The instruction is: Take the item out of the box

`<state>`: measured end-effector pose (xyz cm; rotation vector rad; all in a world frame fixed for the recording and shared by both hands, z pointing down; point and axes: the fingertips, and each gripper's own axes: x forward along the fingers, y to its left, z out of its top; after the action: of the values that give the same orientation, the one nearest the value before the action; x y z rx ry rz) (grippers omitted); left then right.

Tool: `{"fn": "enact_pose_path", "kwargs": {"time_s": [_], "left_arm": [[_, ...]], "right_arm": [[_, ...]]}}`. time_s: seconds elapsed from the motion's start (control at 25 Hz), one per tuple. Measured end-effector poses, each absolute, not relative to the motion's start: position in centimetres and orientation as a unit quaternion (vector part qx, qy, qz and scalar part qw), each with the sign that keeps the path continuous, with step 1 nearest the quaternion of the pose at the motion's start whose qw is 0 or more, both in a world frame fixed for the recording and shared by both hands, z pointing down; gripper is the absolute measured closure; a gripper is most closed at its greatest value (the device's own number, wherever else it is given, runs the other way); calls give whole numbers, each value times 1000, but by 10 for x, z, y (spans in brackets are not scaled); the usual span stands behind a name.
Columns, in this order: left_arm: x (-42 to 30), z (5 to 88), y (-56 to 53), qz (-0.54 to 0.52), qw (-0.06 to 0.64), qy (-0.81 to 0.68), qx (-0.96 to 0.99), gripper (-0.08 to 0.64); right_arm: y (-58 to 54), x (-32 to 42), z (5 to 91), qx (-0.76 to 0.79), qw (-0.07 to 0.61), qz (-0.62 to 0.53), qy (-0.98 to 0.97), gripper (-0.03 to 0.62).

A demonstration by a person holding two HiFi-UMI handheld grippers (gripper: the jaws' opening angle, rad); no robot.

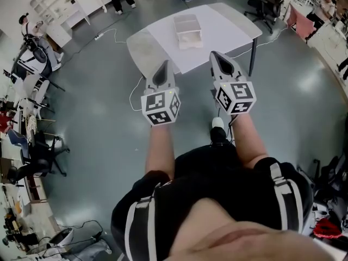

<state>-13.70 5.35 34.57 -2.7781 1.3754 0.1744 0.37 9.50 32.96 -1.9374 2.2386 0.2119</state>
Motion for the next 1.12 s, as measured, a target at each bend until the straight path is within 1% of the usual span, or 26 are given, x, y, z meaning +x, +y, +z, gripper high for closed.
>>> {"fn": "enact_pose_path", "kwargs": {"time_s": [0.24,0.48,0.76,0.96,1.12], "left_arm": [[-121,354,13,42,26,445,-894,555],[-84,353,-56,28,33,441,-897,555],[-27,346,-159,17,42,448,-893,555],[15,341,-239,14,27,458,-888,555],[54,340,-285,20,1,459,-888,555]], "right_arm": [[49,19,334,-645,93,69,756,581],[-30,54,334,-641,114,63,756,581],[-140,103,329,-632,112,55,765,580],[-221,145,330,-626,98,41,772,581],[-269,182,331,-619,88,30,780,581]]}}
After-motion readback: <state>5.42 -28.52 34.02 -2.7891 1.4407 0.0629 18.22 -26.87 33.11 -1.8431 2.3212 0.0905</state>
